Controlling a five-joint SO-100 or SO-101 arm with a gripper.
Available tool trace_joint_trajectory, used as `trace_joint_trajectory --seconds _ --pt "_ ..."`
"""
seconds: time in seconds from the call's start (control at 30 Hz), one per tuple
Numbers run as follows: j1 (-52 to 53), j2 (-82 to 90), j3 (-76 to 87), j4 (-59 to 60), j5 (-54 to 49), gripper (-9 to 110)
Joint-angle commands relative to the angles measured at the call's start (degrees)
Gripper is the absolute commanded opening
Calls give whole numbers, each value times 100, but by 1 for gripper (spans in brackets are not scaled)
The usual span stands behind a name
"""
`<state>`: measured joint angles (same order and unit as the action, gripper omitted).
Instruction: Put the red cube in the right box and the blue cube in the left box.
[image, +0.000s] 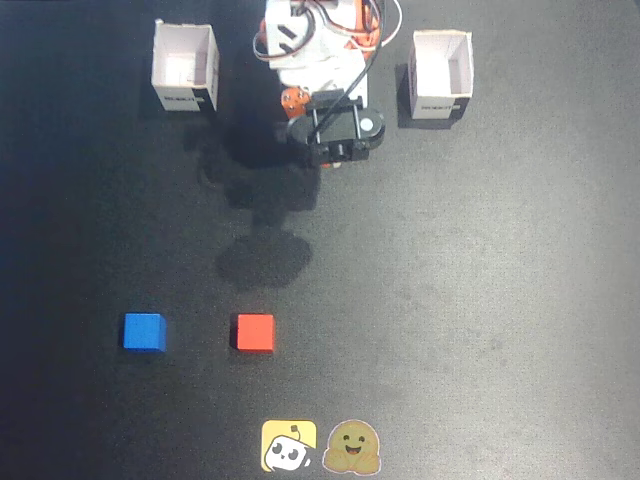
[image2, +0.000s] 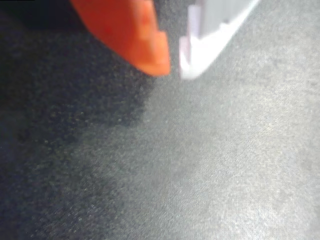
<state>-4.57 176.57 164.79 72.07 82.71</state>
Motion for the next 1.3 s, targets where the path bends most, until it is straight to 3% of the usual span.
trace_joint_trajectory --seconds 0.0,0.6,1.27 --pt "18 62 -18 18 -70 0" --pt "167 -105 -272 -448 -448 0" --pt "861 -4729 -3199 -1872 -1204 0"
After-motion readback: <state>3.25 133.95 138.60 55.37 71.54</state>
